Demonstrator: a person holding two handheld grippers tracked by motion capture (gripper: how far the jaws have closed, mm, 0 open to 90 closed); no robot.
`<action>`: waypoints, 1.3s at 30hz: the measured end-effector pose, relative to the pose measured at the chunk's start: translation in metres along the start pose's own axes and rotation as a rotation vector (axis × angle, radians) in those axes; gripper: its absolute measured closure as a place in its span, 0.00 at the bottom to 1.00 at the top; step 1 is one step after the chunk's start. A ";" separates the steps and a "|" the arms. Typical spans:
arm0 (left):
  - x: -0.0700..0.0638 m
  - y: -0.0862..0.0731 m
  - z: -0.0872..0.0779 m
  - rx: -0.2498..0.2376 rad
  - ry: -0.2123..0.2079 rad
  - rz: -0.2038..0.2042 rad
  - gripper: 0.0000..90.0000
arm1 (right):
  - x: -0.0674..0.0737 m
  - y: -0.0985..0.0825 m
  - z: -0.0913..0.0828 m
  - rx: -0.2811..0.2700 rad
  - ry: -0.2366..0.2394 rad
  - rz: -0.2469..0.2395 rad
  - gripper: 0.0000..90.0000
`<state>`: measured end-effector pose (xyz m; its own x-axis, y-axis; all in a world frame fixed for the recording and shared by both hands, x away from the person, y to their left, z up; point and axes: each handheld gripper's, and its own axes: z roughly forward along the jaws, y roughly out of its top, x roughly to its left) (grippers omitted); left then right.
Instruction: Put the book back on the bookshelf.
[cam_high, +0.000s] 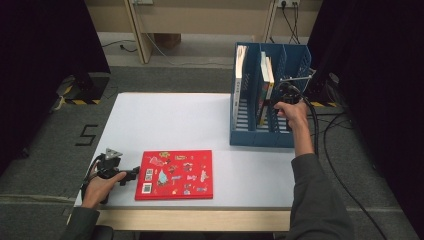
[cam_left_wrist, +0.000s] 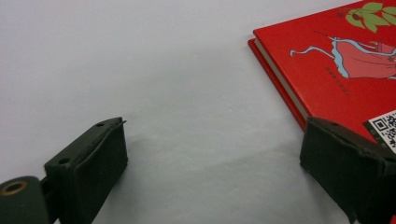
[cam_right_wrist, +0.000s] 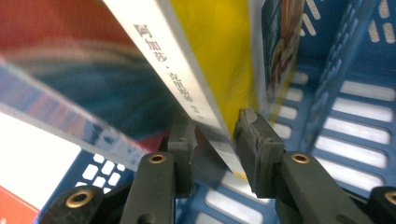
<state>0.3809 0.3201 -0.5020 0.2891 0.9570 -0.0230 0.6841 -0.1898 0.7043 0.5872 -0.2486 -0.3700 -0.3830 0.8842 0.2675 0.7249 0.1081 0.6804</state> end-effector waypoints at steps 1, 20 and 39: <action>0.000 0.000 0.000 -0.001 0.000 -0.001 0.07 | 0.000 -0.001 -0.002 0.005 -0.012 -0.010 0.74; 0.000 -0.003 0.000 -0.026 -0.003 0.003 0.07 | 0.008 -0.049 -0.045 -0.072 0.031 -0.054 0.50; 0.001 -0.004 0.000 -0.030 -0.002 0.008 0.06 | 0.033 -0.105 -0.060 -0.120 0.102 -0.073 0.42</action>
<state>0.3783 0.3216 -0.5050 0.2958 0.9550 -0.0191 0.6612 -0.1903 0.7257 0.4645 -0.2581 -0.3917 -0.4928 0.8245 0.2782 0.6219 0.1101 0.7753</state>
